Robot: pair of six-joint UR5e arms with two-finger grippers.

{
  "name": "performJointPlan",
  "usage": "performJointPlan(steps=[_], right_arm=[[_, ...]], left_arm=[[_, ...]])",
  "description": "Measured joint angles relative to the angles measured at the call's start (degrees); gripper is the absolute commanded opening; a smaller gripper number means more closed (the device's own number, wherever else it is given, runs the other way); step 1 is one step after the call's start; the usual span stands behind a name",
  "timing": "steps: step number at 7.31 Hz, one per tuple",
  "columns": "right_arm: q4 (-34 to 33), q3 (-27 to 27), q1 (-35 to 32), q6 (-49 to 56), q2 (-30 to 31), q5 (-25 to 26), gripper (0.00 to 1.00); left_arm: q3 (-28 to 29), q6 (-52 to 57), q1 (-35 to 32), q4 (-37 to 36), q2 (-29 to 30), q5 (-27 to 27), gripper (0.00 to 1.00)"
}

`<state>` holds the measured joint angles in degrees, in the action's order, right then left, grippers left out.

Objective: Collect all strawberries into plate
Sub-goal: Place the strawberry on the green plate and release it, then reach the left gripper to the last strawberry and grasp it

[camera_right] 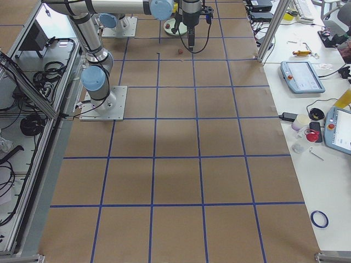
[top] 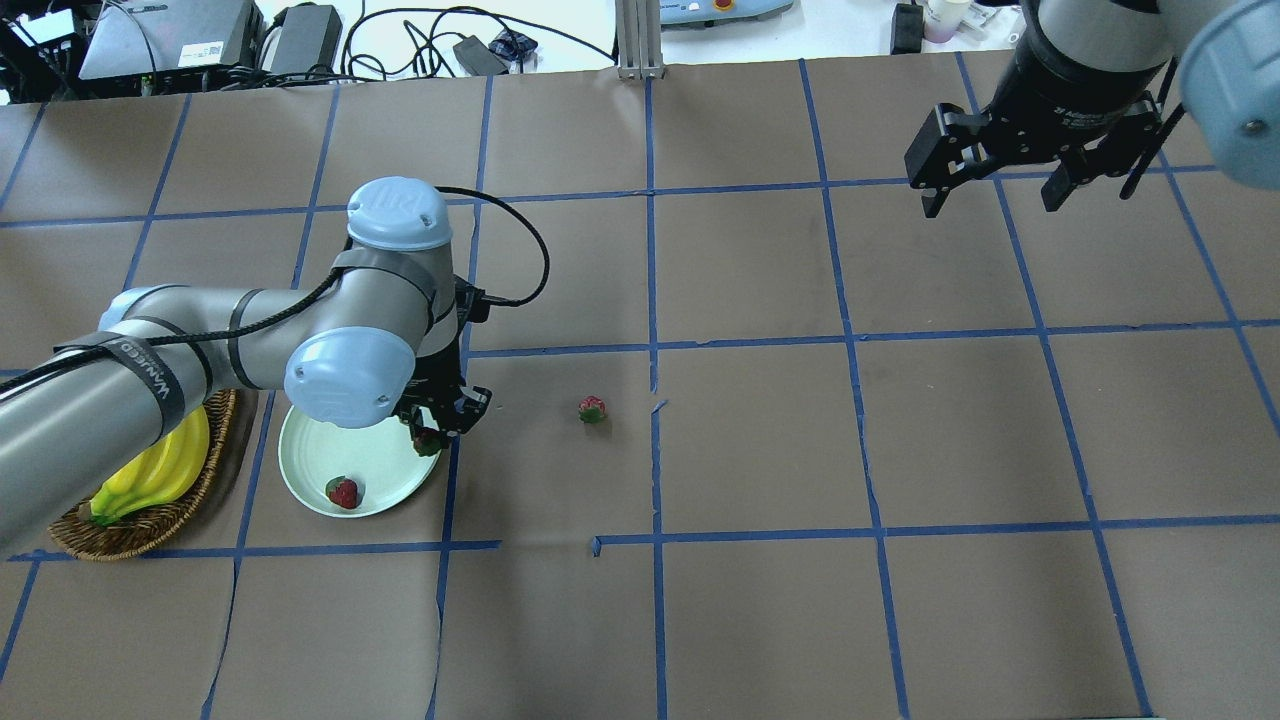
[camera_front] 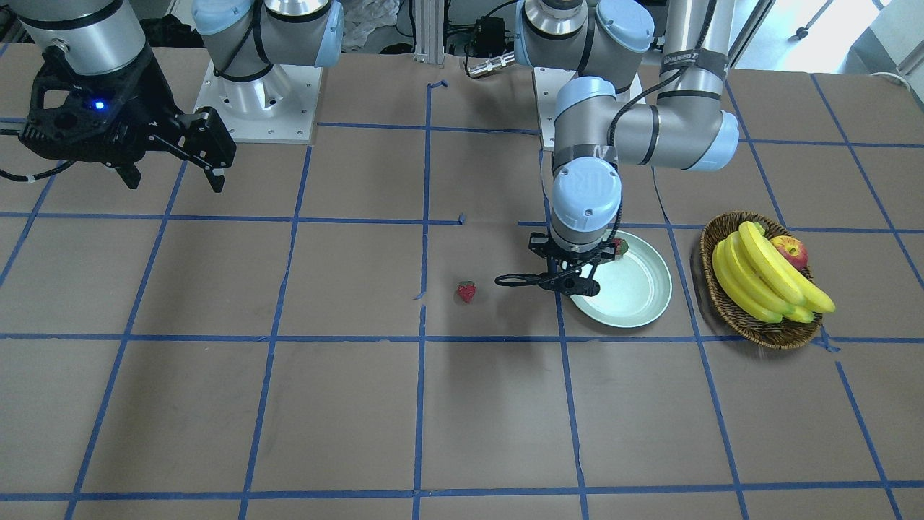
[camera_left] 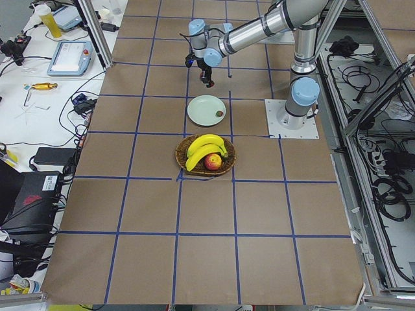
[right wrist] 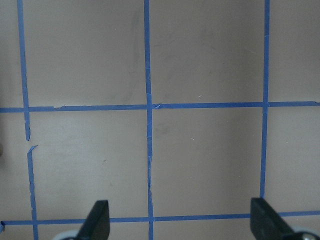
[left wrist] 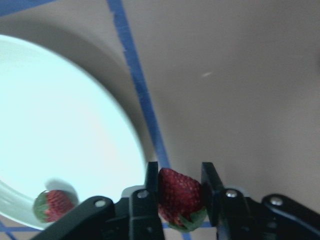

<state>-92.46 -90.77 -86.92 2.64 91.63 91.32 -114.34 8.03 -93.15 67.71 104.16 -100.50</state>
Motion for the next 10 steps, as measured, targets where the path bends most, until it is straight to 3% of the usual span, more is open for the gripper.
performJointPlan(steps=[4,8,10], right_arm=[[0.0,0.0,0.0,0.0,0.0,0.0,1.0],[0.2,-0.2,0.0,0.0,0.1,-0.1,1.0],[0.4,-0.2,0.0,0.0,0.1,-0.1,1.0]], left_arm=[[-0.3,3.2,1.6,-0.9,-0.6,0.1,1.0],[0.5,-18.5,-9.7,-15.9,2.4,10.0,0.98],[0.6,-25.0,-13.0,-22.1,5.4,11.6,0.54]])
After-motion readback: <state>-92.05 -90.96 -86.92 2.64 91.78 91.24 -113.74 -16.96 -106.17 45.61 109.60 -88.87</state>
